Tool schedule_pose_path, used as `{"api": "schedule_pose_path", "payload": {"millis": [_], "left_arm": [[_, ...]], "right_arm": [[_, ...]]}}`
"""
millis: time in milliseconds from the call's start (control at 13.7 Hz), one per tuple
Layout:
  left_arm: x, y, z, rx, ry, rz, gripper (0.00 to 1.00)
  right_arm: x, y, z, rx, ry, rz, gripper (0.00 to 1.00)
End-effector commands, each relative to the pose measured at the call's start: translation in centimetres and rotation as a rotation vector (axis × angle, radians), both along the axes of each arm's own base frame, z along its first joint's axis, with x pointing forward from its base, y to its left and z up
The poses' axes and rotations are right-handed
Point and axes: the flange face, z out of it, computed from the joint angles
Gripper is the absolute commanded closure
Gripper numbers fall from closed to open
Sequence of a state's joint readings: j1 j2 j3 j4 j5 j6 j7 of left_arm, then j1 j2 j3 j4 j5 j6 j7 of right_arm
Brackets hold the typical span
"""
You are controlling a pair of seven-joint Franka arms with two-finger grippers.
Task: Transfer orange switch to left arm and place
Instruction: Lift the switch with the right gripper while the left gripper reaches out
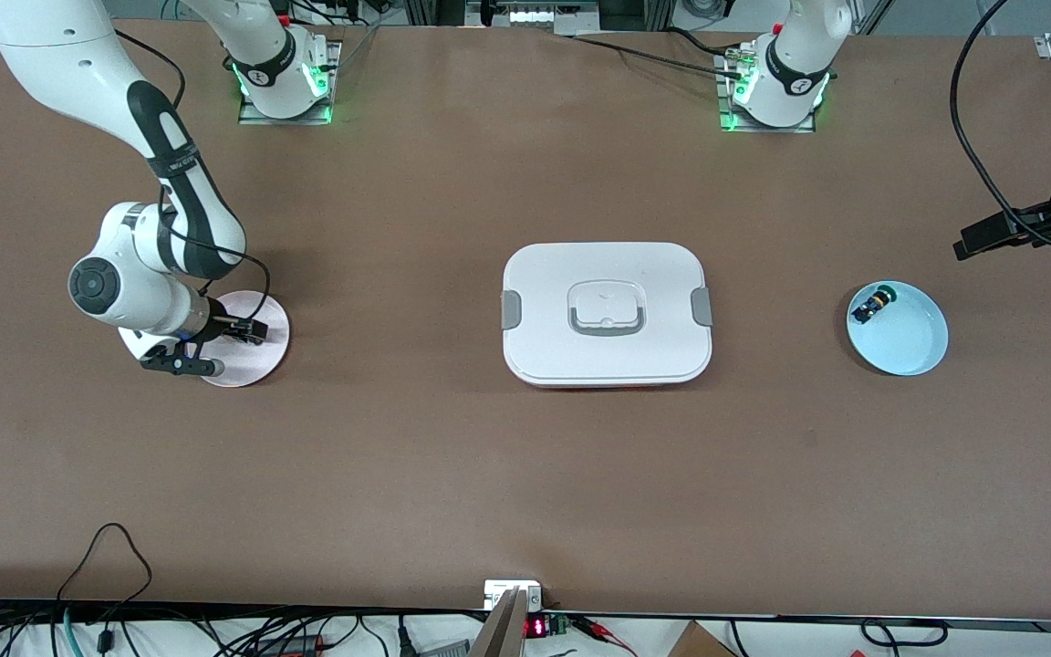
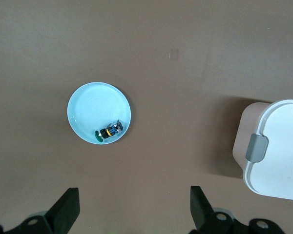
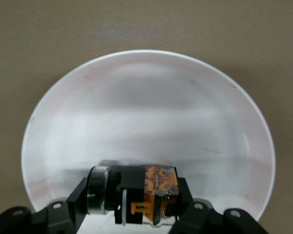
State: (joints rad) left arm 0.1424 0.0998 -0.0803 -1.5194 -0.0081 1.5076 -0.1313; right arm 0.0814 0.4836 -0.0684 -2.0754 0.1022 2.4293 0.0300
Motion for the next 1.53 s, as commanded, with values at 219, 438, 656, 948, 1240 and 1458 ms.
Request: {"api": "schedule_pose_path", "payload": {"millis": [219,438,656,948,1240,1458], "left_arm": [[0.3,0.0,0.4,-0.016,-0.009,-0.013,0.00],[0.3,-0.1,0.4,-0.049,-0.006,-0.006,0.00],[0.1,-0.2,0.5,-0.110,-0.001,0.009,0.00],[-0.5,3.1,-0.5,-0.378,0.039,0.112,0.00],[-0.5,3.8,-3.5,-0.707,0.110,0.113,0.00],[0.0,1.7,-6.8,-0.960,0.157,0.161,0.00]], "right_arm": [[1.9,4.6,8.4,0.042,0.025,0.120,0.87],[3.9,7.7,14.4,0.087,0.022,0.313,0.86],[4.5,8.9,21.0,0.107,-0.031,0.418,0.87],[4.9,14.6,29.5,0.190,-0.170,0.683,0.88],[3.3,21.4,37.4,0.375,-0.348,0.881,0.89],[2.3,24.6,38.8,0.593,-0.463,1.073,0.91]]}}
